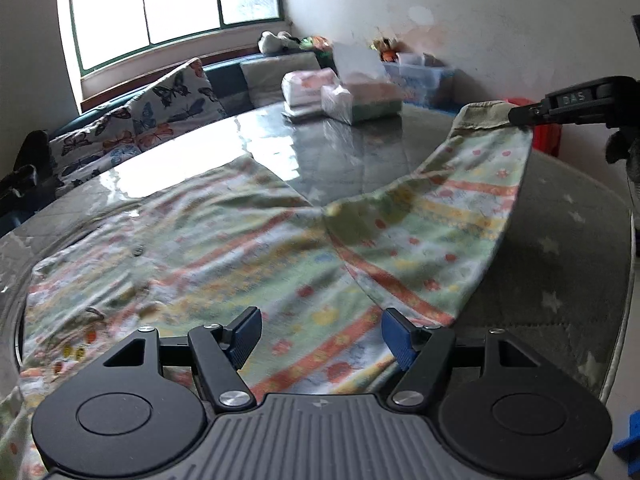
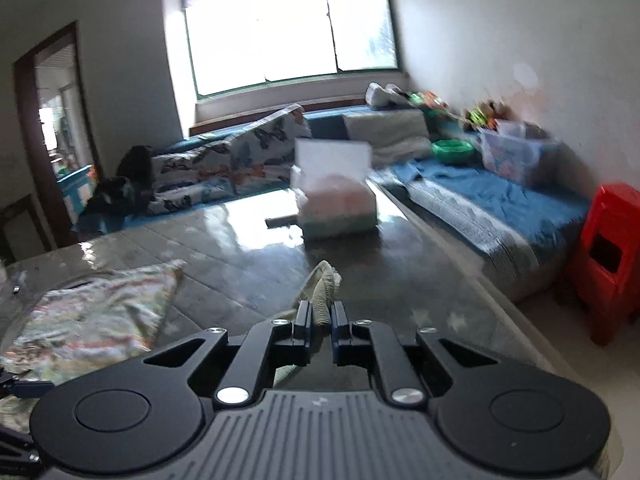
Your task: Fold clothes
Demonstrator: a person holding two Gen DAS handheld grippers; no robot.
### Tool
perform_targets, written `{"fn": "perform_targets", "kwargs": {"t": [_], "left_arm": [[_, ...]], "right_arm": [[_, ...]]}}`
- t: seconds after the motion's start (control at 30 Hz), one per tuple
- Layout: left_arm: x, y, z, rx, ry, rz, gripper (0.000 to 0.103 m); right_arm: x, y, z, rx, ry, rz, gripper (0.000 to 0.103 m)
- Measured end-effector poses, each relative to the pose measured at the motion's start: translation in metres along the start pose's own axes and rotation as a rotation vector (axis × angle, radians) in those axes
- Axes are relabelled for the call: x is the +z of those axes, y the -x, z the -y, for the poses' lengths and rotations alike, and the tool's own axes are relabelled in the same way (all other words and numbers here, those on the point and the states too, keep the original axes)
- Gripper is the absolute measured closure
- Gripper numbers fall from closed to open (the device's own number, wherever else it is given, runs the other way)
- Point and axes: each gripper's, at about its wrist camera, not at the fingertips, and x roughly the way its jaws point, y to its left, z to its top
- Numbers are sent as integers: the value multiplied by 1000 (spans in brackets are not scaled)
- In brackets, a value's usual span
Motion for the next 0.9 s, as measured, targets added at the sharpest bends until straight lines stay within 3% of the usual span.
{"fn": "perform_targets", "kwargs": {"t": [0.2,0.5,0.73,0.9], "left_arm": [[0,33,-43,79,85,67,31],[-38,91,-122,267,252,119,28],[-73,114,-154,337,354,108,28],[-85,118,-165,354,401,100,28]], "right_arm": [[29,14,-56,106,126,42,95],[43,8,-181,323,353,52,95],[19,-9,-273,467,528,-19,95],[-15,-16,-314,547,607,-109,95]]}}
